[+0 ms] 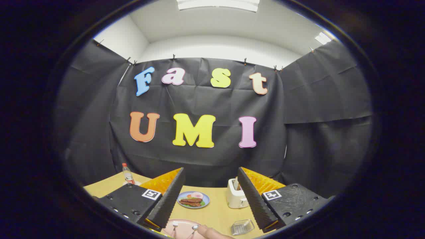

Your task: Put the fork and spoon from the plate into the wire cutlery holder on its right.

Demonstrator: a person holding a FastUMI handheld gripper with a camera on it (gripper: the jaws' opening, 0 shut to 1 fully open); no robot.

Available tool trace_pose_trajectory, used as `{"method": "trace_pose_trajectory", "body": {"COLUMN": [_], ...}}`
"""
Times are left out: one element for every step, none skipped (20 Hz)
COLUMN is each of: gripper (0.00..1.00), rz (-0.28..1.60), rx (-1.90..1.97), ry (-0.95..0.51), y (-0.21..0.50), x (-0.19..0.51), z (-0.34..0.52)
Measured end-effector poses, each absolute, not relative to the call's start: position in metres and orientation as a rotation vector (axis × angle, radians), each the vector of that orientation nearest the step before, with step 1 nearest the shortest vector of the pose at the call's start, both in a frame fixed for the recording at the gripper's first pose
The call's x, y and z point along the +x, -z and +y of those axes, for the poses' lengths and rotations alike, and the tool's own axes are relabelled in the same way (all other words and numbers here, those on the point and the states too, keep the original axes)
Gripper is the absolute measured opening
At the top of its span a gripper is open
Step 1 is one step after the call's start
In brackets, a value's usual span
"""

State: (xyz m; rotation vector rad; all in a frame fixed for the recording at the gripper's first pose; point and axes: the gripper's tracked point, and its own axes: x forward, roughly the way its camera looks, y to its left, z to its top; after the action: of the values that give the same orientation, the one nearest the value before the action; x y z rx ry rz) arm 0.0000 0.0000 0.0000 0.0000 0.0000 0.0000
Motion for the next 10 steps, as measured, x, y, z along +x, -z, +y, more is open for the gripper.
{"method": "trace_pose_trajectory", "body": {"gripper": [0.95,0.95,0.95,0.95,0.95,0.95,0.95,0.95,0.95,0.95], "rz": [0.002,0.012,0.023,0.019,0.015,0.012,0.007,0.01,0.019,0.038], "rx": [-0.005,0.006,0.017,0.024,0.025,0.026,0.017,0.001,-0.005,0.001], "ry": [-0.012,-0.023,-0.047,-0.051,-0.041,-0.039,-0.042,-0.032,-0.029,-0.033], "y": [-0.005,-0.01,-0.012,-0.019,-0.024,-0.026,-0.025,-0.022,-0.016,-0.008], "x": [0.002,0.004,0.005,0.006,0.007,0.006,0.007,0.007,0.006,0.005], "z": [0.008,0.014,0.024,0.029,0.028,0.031,0.04,0.042,0.046,0.052]}}
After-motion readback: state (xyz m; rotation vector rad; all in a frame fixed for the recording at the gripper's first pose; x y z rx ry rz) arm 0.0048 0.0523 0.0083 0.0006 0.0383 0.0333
